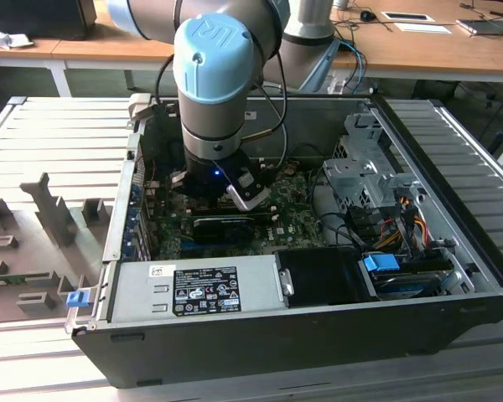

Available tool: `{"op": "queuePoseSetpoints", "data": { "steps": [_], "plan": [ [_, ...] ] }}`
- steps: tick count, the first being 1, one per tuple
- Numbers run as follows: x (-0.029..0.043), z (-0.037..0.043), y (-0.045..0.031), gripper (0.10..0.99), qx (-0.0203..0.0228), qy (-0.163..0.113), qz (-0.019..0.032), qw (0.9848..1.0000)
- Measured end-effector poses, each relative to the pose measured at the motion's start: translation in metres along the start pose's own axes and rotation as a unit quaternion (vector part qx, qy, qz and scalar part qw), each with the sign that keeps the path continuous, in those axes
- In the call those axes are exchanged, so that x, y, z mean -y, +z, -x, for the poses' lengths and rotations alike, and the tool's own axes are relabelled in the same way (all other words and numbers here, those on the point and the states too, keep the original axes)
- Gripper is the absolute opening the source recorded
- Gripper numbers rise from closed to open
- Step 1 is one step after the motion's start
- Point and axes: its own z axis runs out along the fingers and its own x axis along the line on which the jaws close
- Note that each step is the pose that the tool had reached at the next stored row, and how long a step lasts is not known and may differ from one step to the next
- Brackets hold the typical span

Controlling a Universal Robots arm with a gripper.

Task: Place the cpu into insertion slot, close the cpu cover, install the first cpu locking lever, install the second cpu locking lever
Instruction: 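Install the second cpu locking lever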

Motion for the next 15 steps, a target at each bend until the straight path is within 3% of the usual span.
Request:
{"op": "queuePoseSetpoints", "data": {
  "steps": [5,10,15],
  "plan": [
    [0.0009,-0.0013,0.0039,0.106,0.001,0.0,0.0064,1.0],
    [-0.0054,-0.0007,-0.0182,0.106,0.001,0.0,0.0064,1.0],
    [-0.0068,-0.0005,-0.0231,0.106,0.0011,0.0,0.0065,1.0]
  ]
}}
